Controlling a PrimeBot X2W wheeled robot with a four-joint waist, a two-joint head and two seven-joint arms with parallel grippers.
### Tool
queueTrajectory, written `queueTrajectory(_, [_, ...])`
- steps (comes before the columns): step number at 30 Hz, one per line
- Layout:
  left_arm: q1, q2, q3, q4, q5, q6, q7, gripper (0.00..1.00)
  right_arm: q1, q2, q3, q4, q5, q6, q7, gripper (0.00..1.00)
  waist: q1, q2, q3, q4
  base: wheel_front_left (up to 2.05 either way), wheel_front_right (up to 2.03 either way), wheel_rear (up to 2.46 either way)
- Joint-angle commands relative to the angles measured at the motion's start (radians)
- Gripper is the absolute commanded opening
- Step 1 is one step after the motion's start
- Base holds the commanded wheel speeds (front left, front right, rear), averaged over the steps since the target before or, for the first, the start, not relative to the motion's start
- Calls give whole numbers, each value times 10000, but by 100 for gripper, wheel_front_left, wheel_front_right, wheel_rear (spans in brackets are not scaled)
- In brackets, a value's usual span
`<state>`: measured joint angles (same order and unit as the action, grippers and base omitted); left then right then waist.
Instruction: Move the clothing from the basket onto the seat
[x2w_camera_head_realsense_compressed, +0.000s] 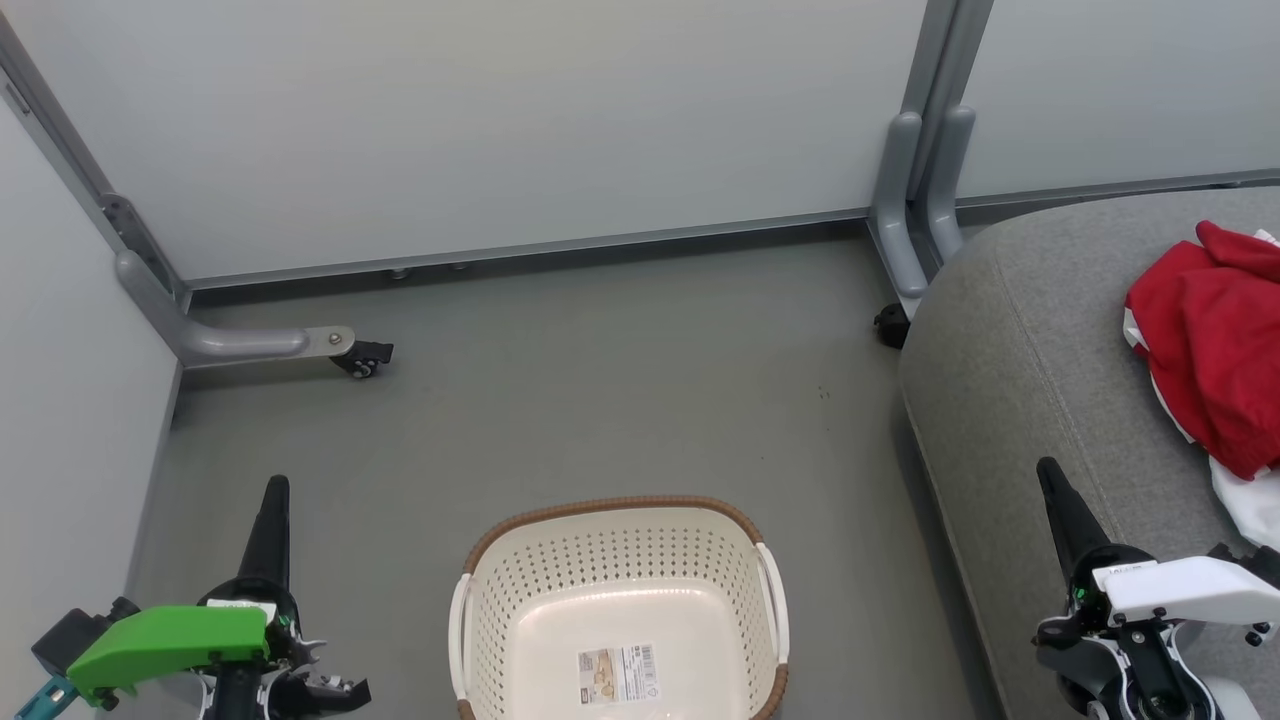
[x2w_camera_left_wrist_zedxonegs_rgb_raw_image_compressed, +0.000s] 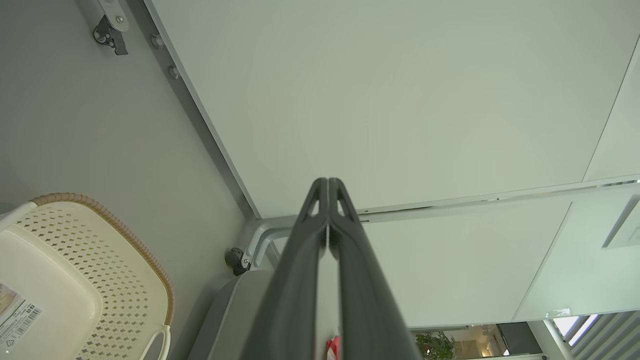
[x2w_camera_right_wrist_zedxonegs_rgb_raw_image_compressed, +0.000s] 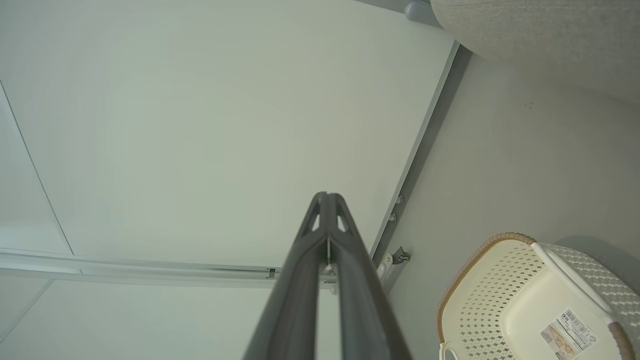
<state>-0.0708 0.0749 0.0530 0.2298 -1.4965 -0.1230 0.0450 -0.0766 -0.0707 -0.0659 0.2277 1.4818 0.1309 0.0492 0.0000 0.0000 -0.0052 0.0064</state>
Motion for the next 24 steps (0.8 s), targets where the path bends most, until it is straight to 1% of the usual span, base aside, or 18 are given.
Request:
queueTrajectory(1, [-211,30,56,1,-218,-52,76,0,-181,-35,-48,14,224,-2,71,0,0,0,6,-4,0,0,0])
queueTrajectory(19, [-439,-13,319,151,-1436,-106,454,0,-354,-5,-222,174,1545,-3,460,0,0,0,80,-61,0,0,0])
queueTrajectory(24, [-430,-31,334,153,-1424,-99,489,0,-347,9,-241,177,1535,-3,469,0,0,0,84,-64,0,0,0])
